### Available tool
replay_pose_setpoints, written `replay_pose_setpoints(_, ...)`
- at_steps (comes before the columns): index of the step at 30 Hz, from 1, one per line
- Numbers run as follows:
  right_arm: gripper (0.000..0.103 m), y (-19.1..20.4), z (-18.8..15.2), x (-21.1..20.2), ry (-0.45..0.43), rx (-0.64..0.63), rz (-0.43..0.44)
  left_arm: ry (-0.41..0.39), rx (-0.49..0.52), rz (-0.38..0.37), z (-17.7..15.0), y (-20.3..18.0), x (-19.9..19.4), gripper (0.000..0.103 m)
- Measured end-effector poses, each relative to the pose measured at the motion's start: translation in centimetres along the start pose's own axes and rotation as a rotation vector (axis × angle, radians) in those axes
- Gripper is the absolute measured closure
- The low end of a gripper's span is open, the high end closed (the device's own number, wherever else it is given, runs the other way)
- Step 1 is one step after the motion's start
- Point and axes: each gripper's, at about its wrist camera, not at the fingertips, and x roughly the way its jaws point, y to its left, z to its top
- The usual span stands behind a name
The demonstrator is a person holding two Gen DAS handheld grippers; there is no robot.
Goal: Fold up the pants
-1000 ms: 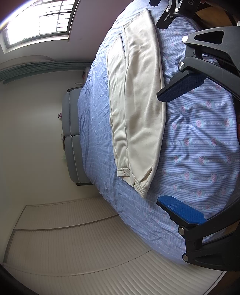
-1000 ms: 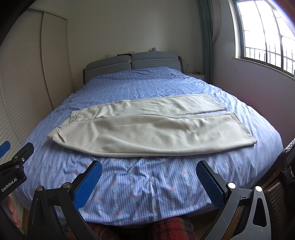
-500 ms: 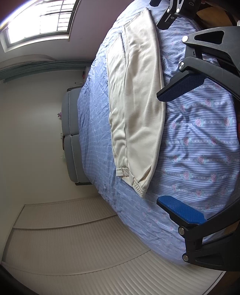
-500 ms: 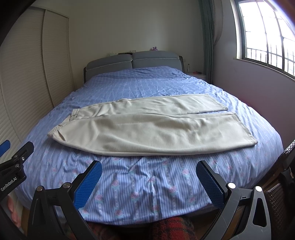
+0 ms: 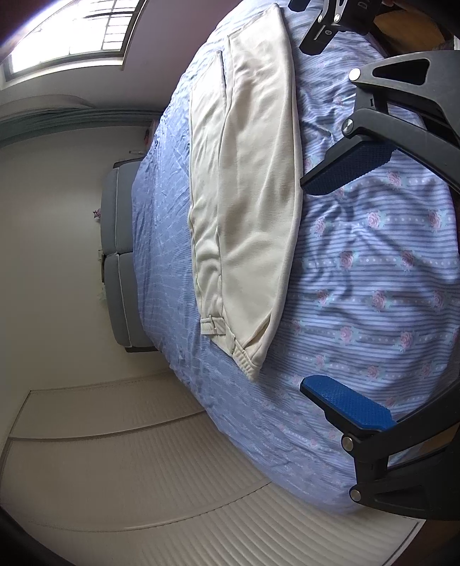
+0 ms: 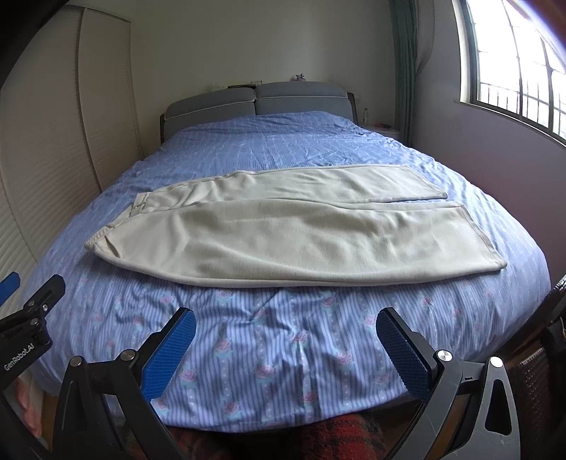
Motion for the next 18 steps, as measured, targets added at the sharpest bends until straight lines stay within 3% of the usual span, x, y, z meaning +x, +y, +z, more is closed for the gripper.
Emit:
replay_pose_setpoints(8,0.0,2.1,-0.2,5.4,0.056,0.014,0.006,0.07,-0.012,0.061,-0.3,2.7,5.7,0.0)
replay_pose_setpoints(13,0.0,3.2,0.1,9.7,0.083,0.048,0.027,0.072,-0.014,0.097,0.2,4.5,9.7,0.0)
replay_pose_setpoints(18,0.0,3.3,0.0,14.4,0.133,0.121,0.048,0.113,-0.037,0.083,0.7,5.5,15.0,0.0)
